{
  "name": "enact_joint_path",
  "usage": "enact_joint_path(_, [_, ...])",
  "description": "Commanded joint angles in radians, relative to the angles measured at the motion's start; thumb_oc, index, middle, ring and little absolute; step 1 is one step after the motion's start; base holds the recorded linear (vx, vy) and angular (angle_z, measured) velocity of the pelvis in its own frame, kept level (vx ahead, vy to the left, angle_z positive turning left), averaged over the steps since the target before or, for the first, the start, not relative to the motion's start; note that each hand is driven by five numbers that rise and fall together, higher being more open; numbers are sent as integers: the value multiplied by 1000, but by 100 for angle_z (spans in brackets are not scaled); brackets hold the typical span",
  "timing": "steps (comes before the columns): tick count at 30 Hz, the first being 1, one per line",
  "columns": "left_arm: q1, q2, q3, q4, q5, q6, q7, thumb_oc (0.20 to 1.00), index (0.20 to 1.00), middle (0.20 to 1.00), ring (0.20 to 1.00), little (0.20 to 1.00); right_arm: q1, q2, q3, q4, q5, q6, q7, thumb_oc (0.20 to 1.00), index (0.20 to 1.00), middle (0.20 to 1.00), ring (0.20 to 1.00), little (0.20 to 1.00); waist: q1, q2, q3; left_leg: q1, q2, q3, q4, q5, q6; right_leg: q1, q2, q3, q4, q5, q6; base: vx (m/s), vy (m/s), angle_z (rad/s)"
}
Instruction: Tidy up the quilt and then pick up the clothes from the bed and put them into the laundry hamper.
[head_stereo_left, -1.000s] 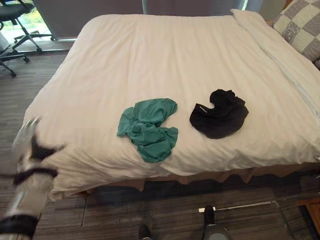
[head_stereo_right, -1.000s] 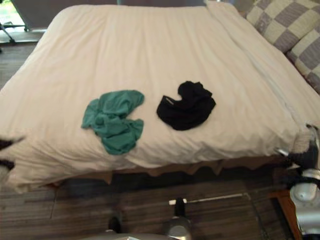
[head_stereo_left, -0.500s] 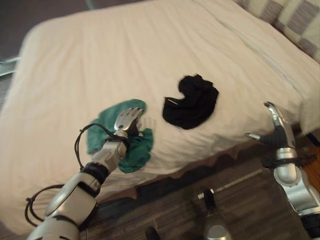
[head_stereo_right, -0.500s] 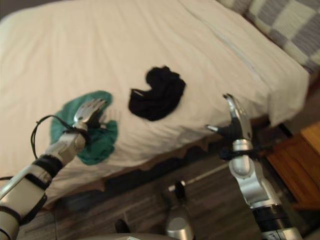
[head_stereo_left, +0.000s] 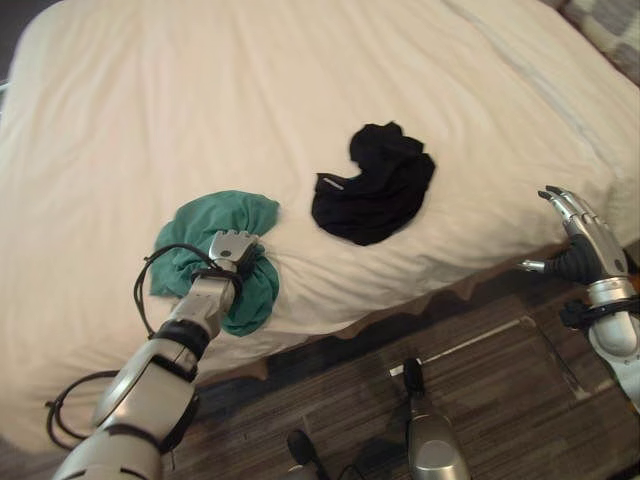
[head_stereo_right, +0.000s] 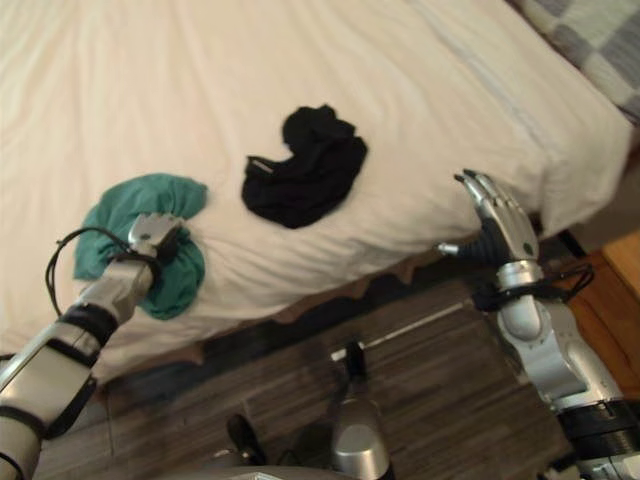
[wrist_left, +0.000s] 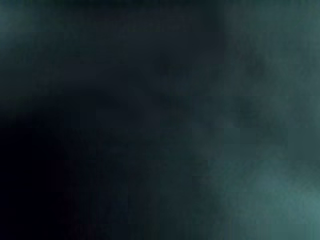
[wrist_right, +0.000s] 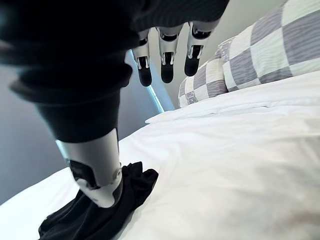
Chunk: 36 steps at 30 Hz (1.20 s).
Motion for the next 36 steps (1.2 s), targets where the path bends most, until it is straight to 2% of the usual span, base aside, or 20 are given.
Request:
enact_joint_path(1, [122,196,119,0,-59,72,8,200,200,200,200,200,-162,-18,-18,66,-31,27,3,1000,1000,1000,1000,1000,114,-72,20,10,26,-35,2,-26,-46,11,-97,-28,65,-56,104,-51,-43,62])
enact_joint_path(5, [156,210,97,37,-148,46,88,200,200,200,200,200,-424,-72,163,276,33,40,-3,1000,1000,1000,1000,1000,187,-61,53,-70,21,-93,1,8,-57,-17,-113,-74,81,-55,104,-98,-42,61])
enact_joint_path(8, [138,227,78,55,-187,37,113,200,200,200,200,200,-600,-96,289,406,81,40,-12,1000,1000,1000,1000,1000,196,-51,75,-112,21,-110,1,26,-62,-52,-113,-81,95,-53,104,-79,-23,39])
enact_joint_path(10, [145,237,52,20,-229,36,143,200,200,200,200,200,-809,-112,430,582,119,58,-8,1000,1000,1000,1000,1000,231,-36,120,-170,29,-124,1,54,-74,-102,-117,-100,113,-51,104,-103,-16,32])
enact_joint_path(15, [149,167,37,-24,-245,53,170,200,200,200,200,200,-1081,-47,630,861,155,67,6,1000,1000,1000,1000,1000,253,-17,172,-254,51,-129,1,82,-94,-176,-110,-123,132,-57,104,-100,-41,18])
enact_joint_path(16, [153,156,41,-42,-246,53,170,200,200,200,200,200,-1108,-30,654,911,163,72,21,526,526,526,526,526,259,-13,176,-270,55,-131,1,89,-98,-186,-110,-130,136,-59,104,-30,-29,10])
enact_joint_path(17, [164,124,39,-84,-253,43,166,200,200,200,200,200,-1121,18,679,985,169,76,52,200,200,200,200,200,269,-7,183,-282,60,-138,1,95,-100,-194,-108,-139,149,-68,104,-60,-23,9])
enact_joint_path(19, [174,112,44,-91,-257,42,167,200,200,200,200,200,-1112,42,678,1005,178,76,66,200,200,200,200,200,268,-6,182,-283,62,-140,1,96,-101,-193,-110,-143,154,-72,104,-12,-12,9])
enact_joint_path(23, [204,68,52,-110,-270,23,167,200,200,200,200,200,-967,63,632,931,200,63,112,200,200,200,200,200,261,-15,167,-260,57,-158,1,88,-97,-156,-112,-157,159,-87,102,15,20,16])
enact_joint_path(24, [227,45,86,-118,-281,16,165,200,200,200,200,200,-794,58,542,827,248,42,116,200,200,200,200,200,252,-25,149,-239,53,-161,1,78,-95,-123,-113,-166,145,-86,103,27,14,13])
enact_joint_path(25, [228,47,81,-120,-280,17,164,200,200,200,200,200,-782,57,533,820,246,45,116,200,200,200,200,200,255,-26,147,-238,53,-161,1,78,-95,-120,-113,-167,143,-86,103,39,42,15])
enact_joint_path(26, [265,21,126,-144,-289,13,166,200,200,200,200,200,-591,73,392,656,359,7,112,200,200,200,200,200,240,-39,132,-211,47,-163,1,63,-88,-88,-114,-171,133,-83,104,1,33,12])
enact_joint_path(27, [264,23,118,-145,-289,13,165,200,200,200,200,200,-572,71,377,644,358,11,113,200,200,200,200,200,246,-42,128,-215,43,-165,1,68,-86,-89,-116,-172,129,-77,104,50,47,16])
enact_joint_path(28, [318,-10,175,-155,-317,-1,156,200,200,200,200,200,-341,118,238,452,452,-46,142,200,200,200,200,200,227,-60,110,-176,38,-162,1,40,-79,-53,-116,-178,121,-80,104,35,34,10])
enact_joint_path(29, [339,-16,193,-156,-333,-10,151,200,200,200,200,200,-251,145,193,391,474,-58,166,200,200,200,200,200,225,-69,99,-166,30,-161,1,36,-72,-41,-118,-179,116,-76,104,73,50,8])
enact_joint_path(31, [396,-69,263,-138,-426,-33,149,200,200,200,200,200,-85,271,153,306,547,-96,220,200,200,200,200,200,207,-79,76,-131,25,-152,1,15,-66,-16,-122,-178,113,-78,104,24,59,-8])
enact_joint_path(32, [397,-68,262,-139,-427,-34,150,200,200,200,200,200,-80,272,151,301,546,-95,221,200,200,200,200,200,207,-81,74,-134,22,-152,1,19,-64,-18,-124,-178,112,-74,104,19,59,-15])
enact_joint_path(34, [457,-117,303,-153,-526,-58,136,200,200,200,200,200,26,382,163,265,603,-108,282,200,200,200,200,200,193,-86,58,-100,9,-147,1,7,-51,-11,-123,-159,145,-86,104,35,63,-15])
enact_joint_path(35, [489,-142,322,-158,-568,-69,130,200,200,200,200,200,58,420,197,266,606,-112,308,200,200,200,200,200,189,-88,49,-95,3,-154,1,10,-40,-9,-118,-133,178,-106,104,44,84,-11])
enact_joint_path(36, [506,-176,309,-173,-632,-88,133,200,200,200,200,200,77,490,252,305,598,-105,316,200,200,200,200,200,148,-84,44,-81,-17,-196,1,5,-12,0,-13,87,215,-194,97,36,101,7])
